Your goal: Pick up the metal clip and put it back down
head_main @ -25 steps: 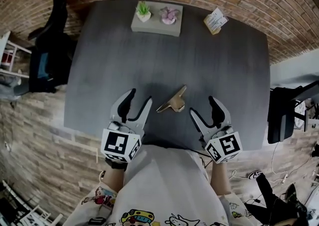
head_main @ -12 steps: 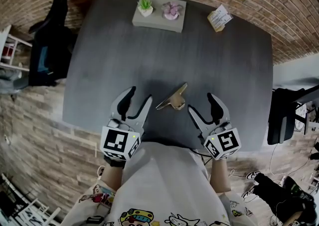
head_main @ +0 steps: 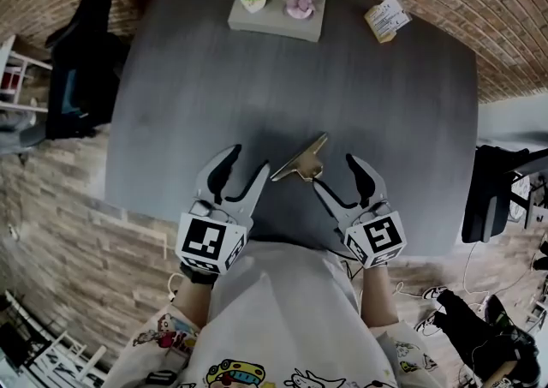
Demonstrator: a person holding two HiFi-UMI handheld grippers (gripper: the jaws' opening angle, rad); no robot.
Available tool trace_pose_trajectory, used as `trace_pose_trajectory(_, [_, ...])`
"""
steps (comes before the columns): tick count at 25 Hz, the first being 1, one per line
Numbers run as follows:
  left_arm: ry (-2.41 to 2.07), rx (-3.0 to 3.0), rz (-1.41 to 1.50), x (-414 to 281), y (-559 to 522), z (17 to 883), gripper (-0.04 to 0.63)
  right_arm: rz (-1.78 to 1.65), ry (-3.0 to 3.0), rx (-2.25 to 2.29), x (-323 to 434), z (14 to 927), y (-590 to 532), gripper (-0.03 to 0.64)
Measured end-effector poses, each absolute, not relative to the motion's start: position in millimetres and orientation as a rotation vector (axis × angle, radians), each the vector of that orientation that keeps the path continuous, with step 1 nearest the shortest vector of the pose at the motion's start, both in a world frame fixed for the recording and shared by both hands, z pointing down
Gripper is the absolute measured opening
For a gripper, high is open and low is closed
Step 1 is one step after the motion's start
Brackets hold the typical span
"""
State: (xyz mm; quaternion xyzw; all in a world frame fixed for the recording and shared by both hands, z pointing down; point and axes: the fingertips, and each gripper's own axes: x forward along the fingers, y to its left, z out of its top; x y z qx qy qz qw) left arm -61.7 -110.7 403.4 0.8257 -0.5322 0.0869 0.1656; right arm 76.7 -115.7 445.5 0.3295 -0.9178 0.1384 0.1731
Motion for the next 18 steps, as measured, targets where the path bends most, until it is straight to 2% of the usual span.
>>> trace_pose_trajectory(18, [-1.453,2.304,0.326,-55.8,-101.5,444.2,0.210,0.431,-2.460,0.785,62.4,532.7,-104.3,0.339])
